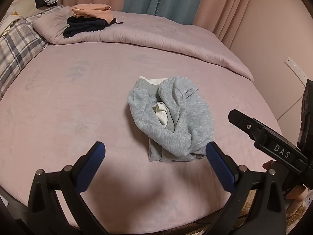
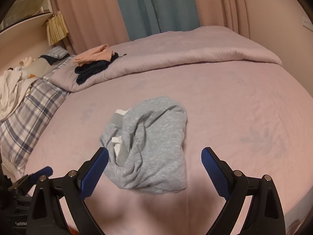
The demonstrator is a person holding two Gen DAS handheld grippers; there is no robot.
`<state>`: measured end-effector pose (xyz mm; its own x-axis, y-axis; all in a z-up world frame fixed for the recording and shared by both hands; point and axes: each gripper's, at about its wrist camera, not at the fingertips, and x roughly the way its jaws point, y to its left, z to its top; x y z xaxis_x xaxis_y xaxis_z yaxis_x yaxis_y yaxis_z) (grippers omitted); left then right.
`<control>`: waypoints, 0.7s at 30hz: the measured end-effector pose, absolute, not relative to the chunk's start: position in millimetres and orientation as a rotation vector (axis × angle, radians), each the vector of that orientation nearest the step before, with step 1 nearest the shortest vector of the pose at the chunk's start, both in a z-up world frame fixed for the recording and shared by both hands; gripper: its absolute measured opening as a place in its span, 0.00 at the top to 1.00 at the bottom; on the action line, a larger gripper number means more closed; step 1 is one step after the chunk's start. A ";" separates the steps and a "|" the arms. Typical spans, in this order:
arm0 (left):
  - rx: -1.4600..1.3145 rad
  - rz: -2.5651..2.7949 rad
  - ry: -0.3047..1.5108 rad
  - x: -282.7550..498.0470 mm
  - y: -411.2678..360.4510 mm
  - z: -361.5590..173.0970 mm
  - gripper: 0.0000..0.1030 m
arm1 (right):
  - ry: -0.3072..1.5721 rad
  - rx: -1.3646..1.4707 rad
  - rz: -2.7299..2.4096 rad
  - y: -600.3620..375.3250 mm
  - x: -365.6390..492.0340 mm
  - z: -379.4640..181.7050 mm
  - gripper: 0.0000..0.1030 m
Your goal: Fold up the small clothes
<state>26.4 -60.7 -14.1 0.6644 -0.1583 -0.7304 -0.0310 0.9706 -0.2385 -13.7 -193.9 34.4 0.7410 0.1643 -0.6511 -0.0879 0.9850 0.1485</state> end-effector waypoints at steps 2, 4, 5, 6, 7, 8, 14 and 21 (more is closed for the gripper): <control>-0.241 -0.075 0.845 26.0 -61.0 -14.7 0.00 | 0.725 0.109 0.137 -193.6 -13.9 34.1 0.08; -0.242 -0.076 0.850 26.0 -61.1 -15.4 0.00 | 0.727 0.108 0.135 -193.7 -14.4 33.9 0.08; -0.243 -0.077 0.851 26.0 -61.3 -15.7 0.00 | 0.728 0.108 0.135 -193.4 -13.6 33.6 0.08; -0.245 -0.078 0.851 25.8 -61.2 -15.8 0.00 | 0.729 0.108 0.134 -193.6 -13.6 33.4 0.08; -0.246 -0.078 0.852 25.6 -61.2 -15.8 0.00 | 0.729 0.109 0.134 -193.7 -14.1 33.3 0.08; -0.246 -0.078 0.851 25.3 -61.2 -15.8 0.00 | 0.730 0.109 0.134 -193.7 -14.5 33.3 0.08; -0.247 -0.078 0.846 25.0 -60.4 -14.8 0.00 | 0.731 0.109 0.133 -193.7 -13.8 32.7 0.08; -0.249 -0.078 0.858 24.2 -61.7 -16.5 0.00 | 0.732 0.109 0.132 -194.4 -14.7 32.8 0.08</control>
<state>24.2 -61.8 -16.5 0.6531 -0.1680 -0.7384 -0.0318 0.9681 -0.2484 -14.7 -194.4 32.8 0.7359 0.1583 -0.6583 -0.0820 0.9860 0.1454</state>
